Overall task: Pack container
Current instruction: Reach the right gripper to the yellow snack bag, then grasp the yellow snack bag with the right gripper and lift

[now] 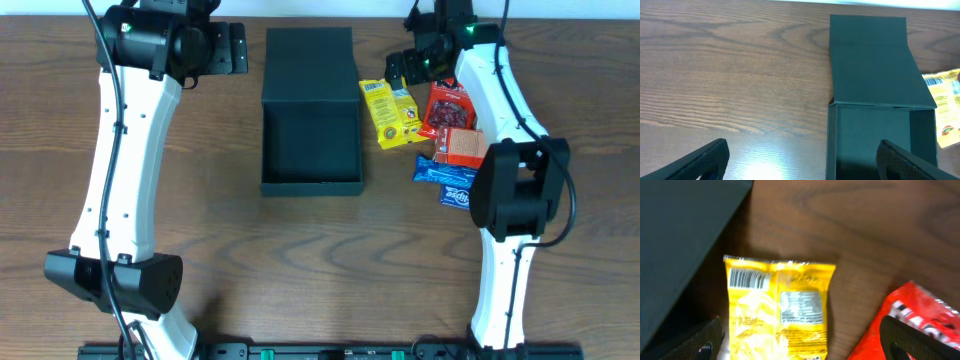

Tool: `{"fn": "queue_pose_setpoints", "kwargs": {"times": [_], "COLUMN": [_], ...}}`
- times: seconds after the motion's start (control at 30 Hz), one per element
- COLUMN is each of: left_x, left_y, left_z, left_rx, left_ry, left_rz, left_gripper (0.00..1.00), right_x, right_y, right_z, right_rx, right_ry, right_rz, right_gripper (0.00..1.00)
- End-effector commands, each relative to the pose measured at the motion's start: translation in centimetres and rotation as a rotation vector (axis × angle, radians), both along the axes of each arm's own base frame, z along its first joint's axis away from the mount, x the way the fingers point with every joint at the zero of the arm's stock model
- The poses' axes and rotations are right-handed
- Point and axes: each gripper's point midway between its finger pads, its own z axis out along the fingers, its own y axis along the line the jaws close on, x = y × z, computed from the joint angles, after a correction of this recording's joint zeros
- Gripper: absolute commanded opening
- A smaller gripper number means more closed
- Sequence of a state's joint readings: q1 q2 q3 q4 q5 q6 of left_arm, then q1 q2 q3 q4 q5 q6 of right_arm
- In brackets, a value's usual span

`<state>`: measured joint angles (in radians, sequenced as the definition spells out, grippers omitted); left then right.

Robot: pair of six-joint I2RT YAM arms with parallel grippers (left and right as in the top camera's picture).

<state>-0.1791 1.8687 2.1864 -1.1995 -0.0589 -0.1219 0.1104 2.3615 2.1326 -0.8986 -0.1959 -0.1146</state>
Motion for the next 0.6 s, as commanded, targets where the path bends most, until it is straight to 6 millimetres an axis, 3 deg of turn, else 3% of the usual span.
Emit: {"fn": "queue_pose_setpoints", "kwargs": {"times": [0.0, 0.3, 0.57], "left_x": [0.3, 0.6, 0.5], "left_y": [0.4, 2.2, 2.5], "left_z": [0.2, 0.3, 0.2], "left_rx": [0.017, 0.025, 0.060], "left_ry": [-0.009, -0.016, -0.008], "left_rz": [-0.010, 0.015, -0.025], "left_gripper": [0.95, 0.95, 0.95], "right_x": [-0.3, -2.7, -3.8], "right_y": [0.9, 3.2, 3.0], "right_z": [0.4, -2.1, -5.4], "right_rx": [0.007, -0.023, -0.178], "right_ry": [-0.008, 0.074, 0.099], "right_rz": [0.102, 0.168, 0.156], "right_gripper": [0.99, 0.99, 0.99]}}
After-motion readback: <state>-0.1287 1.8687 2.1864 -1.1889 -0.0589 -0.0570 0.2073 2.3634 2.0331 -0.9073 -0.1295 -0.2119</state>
